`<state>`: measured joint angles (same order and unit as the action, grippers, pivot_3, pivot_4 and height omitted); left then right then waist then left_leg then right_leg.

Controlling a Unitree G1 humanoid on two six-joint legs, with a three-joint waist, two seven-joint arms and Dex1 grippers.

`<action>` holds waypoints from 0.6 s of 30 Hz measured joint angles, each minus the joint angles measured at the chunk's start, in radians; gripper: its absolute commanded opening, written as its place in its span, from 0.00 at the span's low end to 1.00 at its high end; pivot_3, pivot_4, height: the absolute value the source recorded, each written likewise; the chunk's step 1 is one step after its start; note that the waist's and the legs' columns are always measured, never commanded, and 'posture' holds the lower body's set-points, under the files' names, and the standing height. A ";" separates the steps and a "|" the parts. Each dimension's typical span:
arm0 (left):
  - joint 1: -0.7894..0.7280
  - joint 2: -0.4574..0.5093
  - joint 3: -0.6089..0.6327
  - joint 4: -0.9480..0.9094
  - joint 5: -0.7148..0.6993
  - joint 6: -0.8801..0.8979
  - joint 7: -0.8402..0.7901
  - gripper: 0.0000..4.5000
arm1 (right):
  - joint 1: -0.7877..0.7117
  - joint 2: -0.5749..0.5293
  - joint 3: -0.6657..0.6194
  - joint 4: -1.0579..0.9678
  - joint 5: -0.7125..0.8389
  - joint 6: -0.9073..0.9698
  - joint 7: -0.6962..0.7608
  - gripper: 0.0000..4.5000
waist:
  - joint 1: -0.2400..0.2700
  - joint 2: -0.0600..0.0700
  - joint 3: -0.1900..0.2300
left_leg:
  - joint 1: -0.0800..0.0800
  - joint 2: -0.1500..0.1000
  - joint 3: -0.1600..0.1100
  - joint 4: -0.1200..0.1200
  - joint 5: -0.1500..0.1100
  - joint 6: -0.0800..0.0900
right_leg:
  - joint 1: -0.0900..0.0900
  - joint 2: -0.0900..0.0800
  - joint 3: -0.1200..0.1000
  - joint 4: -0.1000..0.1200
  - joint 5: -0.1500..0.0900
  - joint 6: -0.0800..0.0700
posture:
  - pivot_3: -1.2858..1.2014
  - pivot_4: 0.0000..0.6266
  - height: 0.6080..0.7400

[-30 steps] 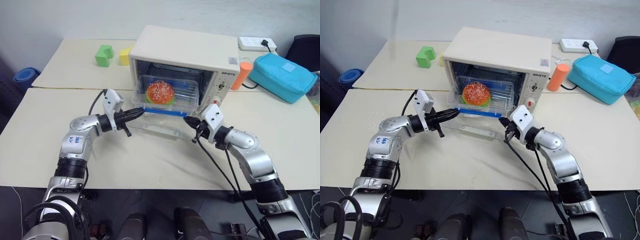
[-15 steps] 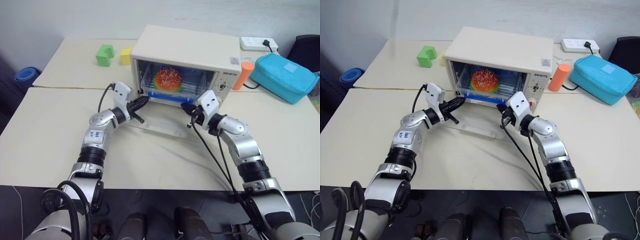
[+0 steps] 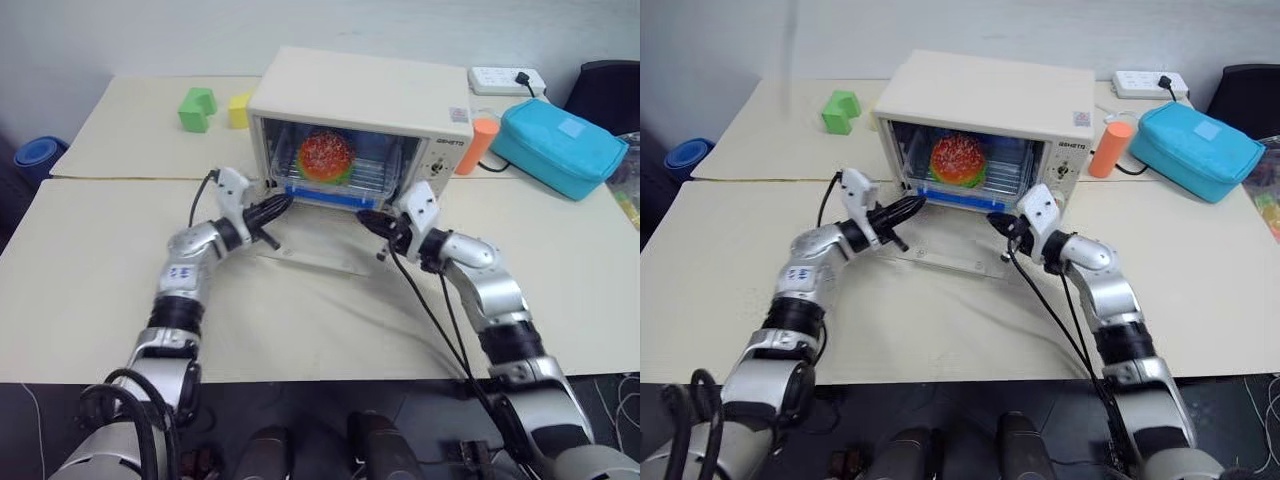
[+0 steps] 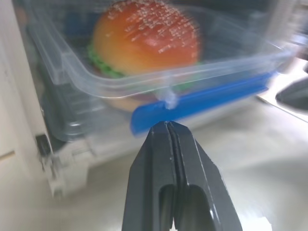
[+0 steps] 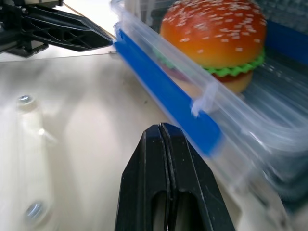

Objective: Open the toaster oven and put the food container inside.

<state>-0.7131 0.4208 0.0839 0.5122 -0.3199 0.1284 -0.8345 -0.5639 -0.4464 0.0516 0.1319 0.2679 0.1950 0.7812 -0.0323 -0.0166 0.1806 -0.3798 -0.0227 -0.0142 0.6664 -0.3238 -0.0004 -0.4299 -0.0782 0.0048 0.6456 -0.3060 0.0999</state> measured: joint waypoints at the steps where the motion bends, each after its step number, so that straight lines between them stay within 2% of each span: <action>1: 0.045 0.041 0.014 -0.065 -0.030 0.039 -0.043 0.19 | 0.034 -0.029 -0.023 -0.059 0.021 0.025 0.013 0.00 | 0.000 0.000 0.000 | 0.000 0.000 0.000 0.000 0.000 0.000 | 0.000 0.000 0.001 -0.001 0.000 0.000 | 0.52 0.24 1.00; 3: 0.103 0.098 0.046 -0.137 -0.075 0.077 -0.100 0.29 | 0.079 -0.077 -0.054 -0.120 0.043 0.046 0.034 0.00 | 0.003 0.000 0.000 | 0.000 0.001 -0.001 0.001 0.000 0.000 | 0.001 0.000 0.001 -0.002 0.000 0.000 | 0.52 0.24 1.00; 6: 0.185 0.206 0.086 -0.232 -0.131 0.072 -0.244 0.50 | 0.160 -0.155 -0.080 -0.154 0.050 0.040 0.081 0.00 | 0.007 0.000 0.000 | 0.001 0.001 -0.001 0.002 0.000 0.000 | 0.004 -0.001 0.001 -0.005 0.000 0.000 | 0.52 0.24 1.00; 9: 0.271 0.307 0.117 -0.258 -0.169 0.009 -0.440 0.71 | 0.223 -0.208 -0.078 -0.044 0.011 -0.051 0.142 0.00 | 0.008 0.000 0.000 | 0.007 0.001 -0.001 0.000 0.000 0.001 | 0.010 -0.001 0.001 -0.009 -0.001 -0.001 | 0.52 0.24 1.00; 13: 0.295 0.374 0.131 -0.220 -0.192 -0.040 -0.636 0.98 | 0.222 -0.189 -0.054 0.169 -0.041 -0.213 0.216 0.00 | 0.005 0.001 0.001 | 0.009 0.001 -0.001 -0.001 0.000 0.001 | 0.012 -0.001 0.000 -0.010 -0.001 -0.001 | 0.52 0.24 1.00; 18: 0.264 0.365 0.124 -0.219 -0.203 -0.013 -0.664 0.99 | 0.179 -0.109 -0.028 0.242 -0.043 -0.319 0.280 0.00 | 0.001 0.001 0.001 | 0.010 0.002 -0.002 -0.001 0.000 0.001 | 0.012 0.001 0.000 -0.007 -0.001 -0.001 | 0.52 0.24 1.00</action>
<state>-0.4495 0.7855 0.2075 0.2929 -0.5224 0.1152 -1.4987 -0.3848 -0.5555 0.0236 0.3738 0.2253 -0.1240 1.0610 -0.0308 -0.0157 0.1812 -0.3703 -0.0203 -0.0158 0.6654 -0.3239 0.0006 -0.4180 -0.0776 0.0051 0.6385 -0.3067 0.0986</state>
